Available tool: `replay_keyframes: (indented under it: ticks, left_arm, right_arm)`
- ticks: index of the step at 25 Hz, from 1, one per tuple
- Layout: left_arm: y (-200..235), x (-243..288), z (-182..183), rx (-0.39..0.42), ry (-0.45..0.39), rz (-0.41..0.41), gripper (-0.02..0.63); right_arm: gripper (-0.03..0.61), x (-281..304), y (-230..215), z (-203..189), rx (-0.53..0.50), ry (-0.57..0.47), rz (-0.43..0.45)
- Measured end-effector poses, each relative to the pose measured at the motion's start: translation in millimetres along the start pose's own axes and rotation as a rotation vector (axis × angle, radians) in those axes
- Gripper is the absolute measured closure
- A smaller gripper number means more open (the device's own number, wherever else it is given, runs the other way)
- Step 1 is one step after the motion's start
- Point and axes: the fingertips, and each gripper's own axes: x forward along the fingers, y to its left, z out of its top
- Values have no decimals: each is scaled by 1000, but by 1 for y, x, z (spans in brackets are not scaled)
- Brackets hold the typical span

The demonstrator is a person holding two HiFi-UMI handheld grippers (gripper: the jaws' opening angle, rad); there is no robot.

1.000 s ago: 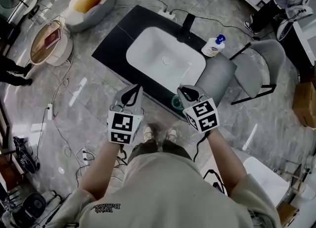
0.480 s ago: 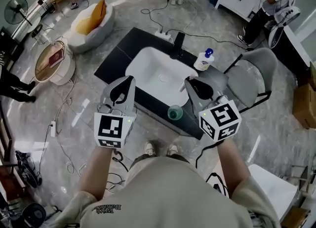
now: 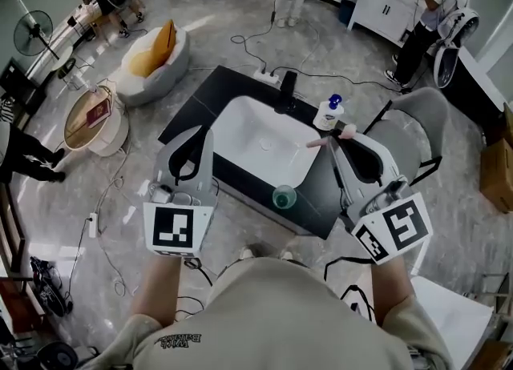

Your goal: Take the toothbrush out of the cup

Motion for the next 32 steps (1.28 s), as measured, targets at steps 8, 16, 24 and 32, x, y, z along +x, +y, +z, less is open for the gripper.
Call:
replay_keyframes:
  ticks: [8,16,24,32]
  left_arm:
    - [-16,-8,-7,-7,25,-10,612]
    - [-29,-11,-21,6,56,-29,612]
    - [-31,-10,-23,-12,66,-21,612]
    - [-33,-9,-25,24,56,-32,612]
  right_arm:
    - [560,-21,4,-1,5,-5,12]
    - [560,-26,3,-32,55,58,17]
    - [560,-23,1,-35,58,57,24]
    - [560,-15,6,-33,22,47,40]
